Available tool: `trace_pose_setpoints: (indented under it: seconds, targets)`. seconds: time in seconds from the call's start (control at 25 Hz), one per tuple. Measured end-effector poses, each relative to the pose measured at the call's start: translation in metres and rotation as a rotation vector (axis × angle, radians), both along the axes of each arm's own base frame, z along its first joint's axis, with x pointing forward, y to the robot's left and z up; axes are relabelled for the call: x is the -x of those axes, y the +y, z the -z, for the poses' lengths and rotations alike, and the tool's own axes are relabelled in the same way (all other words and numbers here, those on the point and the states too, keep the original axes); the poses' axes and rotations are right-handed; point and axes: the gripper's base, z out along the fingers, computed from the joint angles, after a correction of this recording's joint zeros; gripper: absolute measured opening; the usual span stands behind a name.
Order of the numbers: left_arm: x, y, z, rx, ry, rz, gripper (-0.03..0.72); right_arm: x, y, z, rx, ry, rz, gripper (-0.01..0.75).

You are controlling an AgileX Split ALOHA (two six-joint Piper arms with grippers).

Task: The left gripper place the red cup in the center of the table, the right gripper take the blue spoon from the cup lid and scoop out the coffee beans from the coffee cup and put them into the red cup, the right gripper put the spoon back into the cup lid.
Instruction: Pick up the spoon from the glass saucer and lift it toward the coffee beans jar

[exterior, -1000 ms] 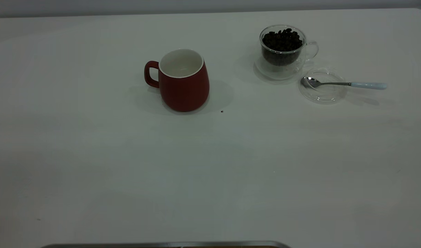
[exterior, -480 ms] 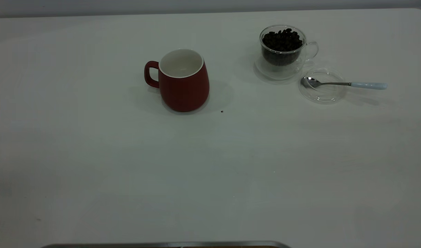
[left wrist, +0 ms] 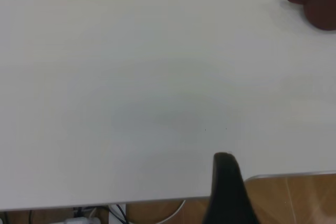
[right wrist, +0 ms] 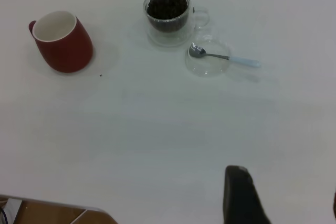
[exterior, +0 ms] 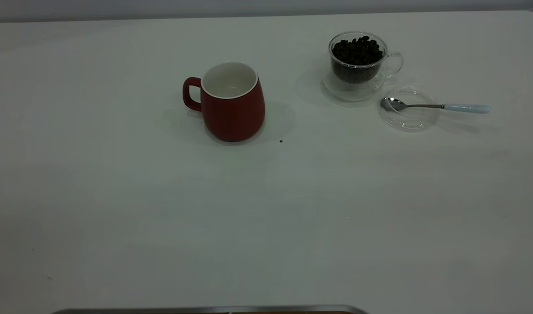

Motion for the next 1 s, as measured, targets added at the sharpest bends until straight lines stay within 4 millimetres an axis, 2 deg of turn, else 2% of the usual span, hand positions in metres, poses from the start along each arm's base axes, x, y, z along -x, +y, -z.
trace_pose_setpoints:
  seconds: [0.4,0.52,0.64,0.8,1.0]
  targets:
    - [0.0,0.0,0.0,0.0,0.0,0.0,0.58,-0.001,0.004,-0.003,-0.052,-0.025,-0.024,0.457]
    - [0.0,0.0,0.0,-0.002,0.001,0.001,0.58,-0.008,0.008,-0.01,-0.125,-0.055,-0.026,0.457]
    - [0.0,0.0,0.0,-0.002,0.002,0.001,0.58,-0.036,0.011,-0.017,-0.198,-0.009,-0.021,0.464]
    - [0.0,0.0,0.0,-0.002,0.002,0.001,0.58,-0.081,0.013,-0.023,-0.23,0.002,-0.024,0.522]
    - [0.0,0.0,0.0,-0.002,0.002,0.001,0.58,-0.147,0.013,-0.004,-0.215,0.098,-0.007,0.602]
